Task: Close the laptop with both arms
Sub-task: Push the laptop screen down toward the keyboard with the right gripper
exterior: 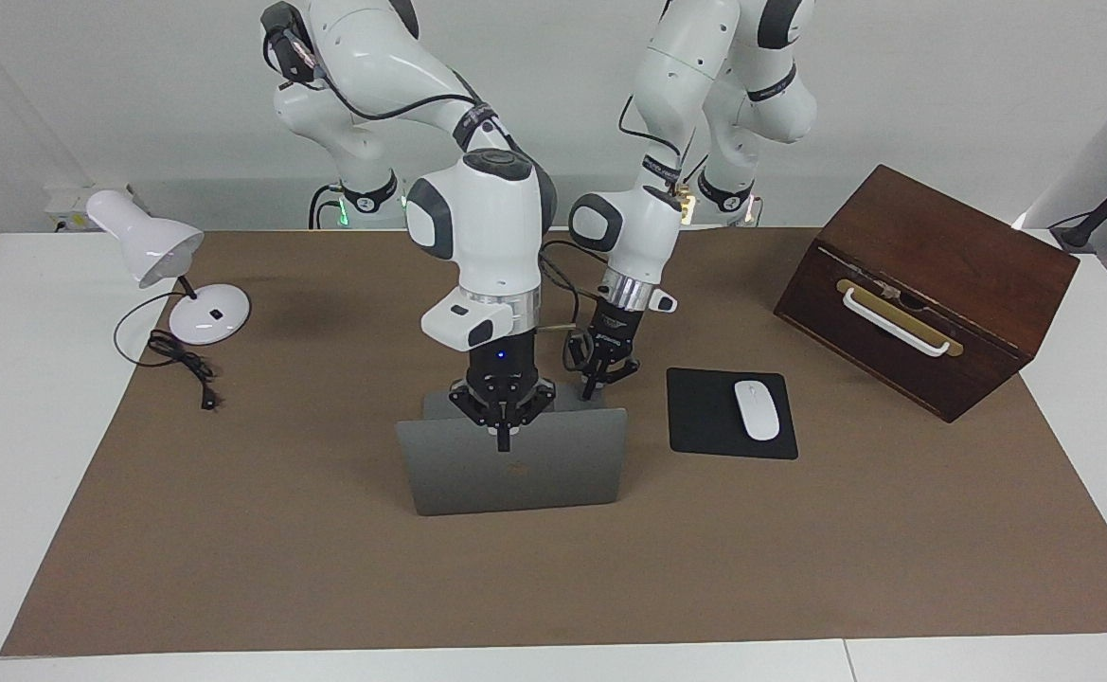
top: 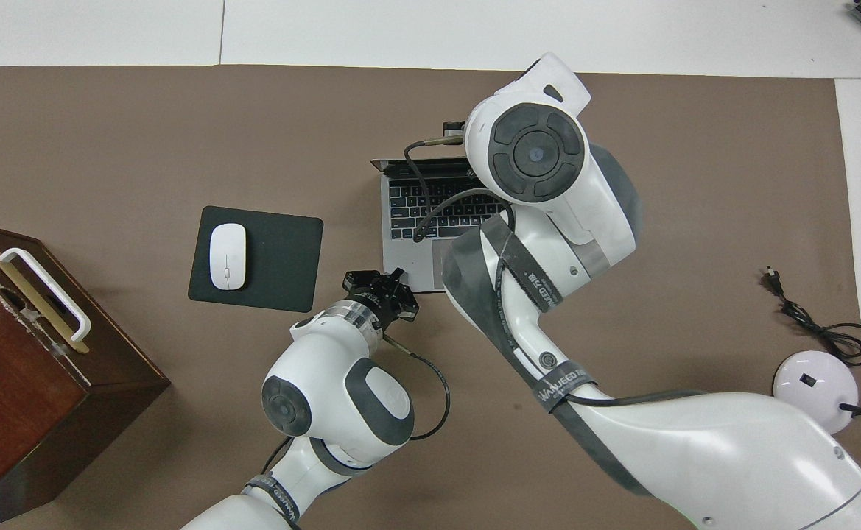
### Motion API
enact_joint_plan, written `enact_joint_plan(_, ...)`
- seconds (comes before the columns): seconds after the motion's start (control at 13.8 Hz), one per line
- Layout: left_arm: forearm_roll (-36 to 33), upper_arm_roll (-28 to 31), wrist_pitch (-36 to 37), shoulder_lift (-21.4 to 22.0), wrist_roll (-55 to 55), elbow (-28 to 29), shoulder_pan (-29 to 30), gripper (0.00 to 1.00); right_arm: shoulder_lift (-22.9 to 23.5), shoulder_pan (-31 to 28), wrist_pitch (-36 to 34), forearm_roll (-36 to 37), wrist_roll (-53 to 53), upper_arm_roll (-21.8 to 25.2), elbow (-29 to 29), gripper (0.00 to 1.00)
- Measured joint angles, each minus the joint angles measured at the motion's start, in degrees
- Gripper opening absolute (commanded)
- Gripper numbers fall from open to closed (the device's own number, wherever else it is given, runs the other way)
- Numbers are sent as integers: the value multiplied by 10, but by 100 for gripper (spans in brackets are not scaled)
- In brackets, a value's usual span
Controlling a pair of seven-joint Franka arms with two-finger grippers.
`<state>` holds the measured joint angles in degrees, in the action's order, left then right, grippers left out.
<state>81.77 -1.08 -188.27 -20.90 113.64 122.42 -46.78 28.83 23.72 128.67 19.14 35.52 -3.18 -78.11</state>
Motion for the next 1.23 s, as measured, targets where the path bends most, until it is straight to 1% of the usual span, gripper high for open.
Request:
enact_joint_plan(0.29,0,0,0,0,0,0,0,0,4,4,-2,-5,0,-2,-9,0)
enact_joint_plan(0.58,0,0,0,0,0,0,0,0,4,8,-11,-47,0,-2,-14,0)
enact_joint_plan(0.87,0,0,0,0,0,0,0,0,4,8,-12,-53,0,-2,-16,0)
enact_joint_plan(1.23,0,0,0,0,0,0,0,0,4,7,-12,-78,0,-2,-29,0)
